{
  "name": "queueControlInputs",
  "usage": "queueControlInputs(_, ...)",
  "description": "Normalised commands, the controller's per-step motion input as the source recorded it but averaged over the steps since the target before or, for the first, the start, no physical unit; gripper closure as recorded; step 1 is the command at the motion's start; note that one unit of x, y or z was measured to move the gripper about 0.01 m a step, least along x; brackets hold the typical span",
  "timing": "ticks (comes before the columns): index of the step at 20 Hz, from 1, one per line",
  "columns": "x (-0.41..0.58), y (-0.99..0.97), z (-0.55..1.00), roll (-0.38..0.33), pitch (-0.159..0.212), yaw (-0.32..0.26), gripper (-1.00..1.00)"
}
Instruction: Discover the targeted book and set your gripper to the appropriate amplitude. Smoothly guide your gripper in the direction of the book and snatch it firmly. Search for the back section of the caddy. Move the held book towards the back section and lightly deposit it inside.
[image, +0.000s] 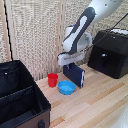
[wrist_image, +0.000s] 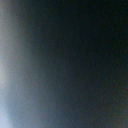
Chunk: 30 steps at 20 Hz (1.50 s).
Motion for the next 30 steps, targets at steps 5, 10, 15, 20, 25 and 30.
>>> queueControlInputs(5, 0.189, -0.27, 1.00, 0.006, 0.031, -0.027, 1.00)
queueControlInputs(10, 0.065, 0.07, 0.95, 0.038, 0.003, -0.184, 1.00)
queueControlInputs(15, -0.009, 0.25, 0.84, 0.034, -0.068, -0.257, 1.00)
queueControlInputs(20, -0.061, 0.17, 0.81, 0.045, -0.093, -0.284, 1.00)
queueControlInputs(25, -0.055, 0.15, 0.82, 0.039, -0.080, -0.284, 1.00)
queueControlInputs(30, -0.019, 0.09, 0.58, 0.084, -0.026, -0.306, 1.00)
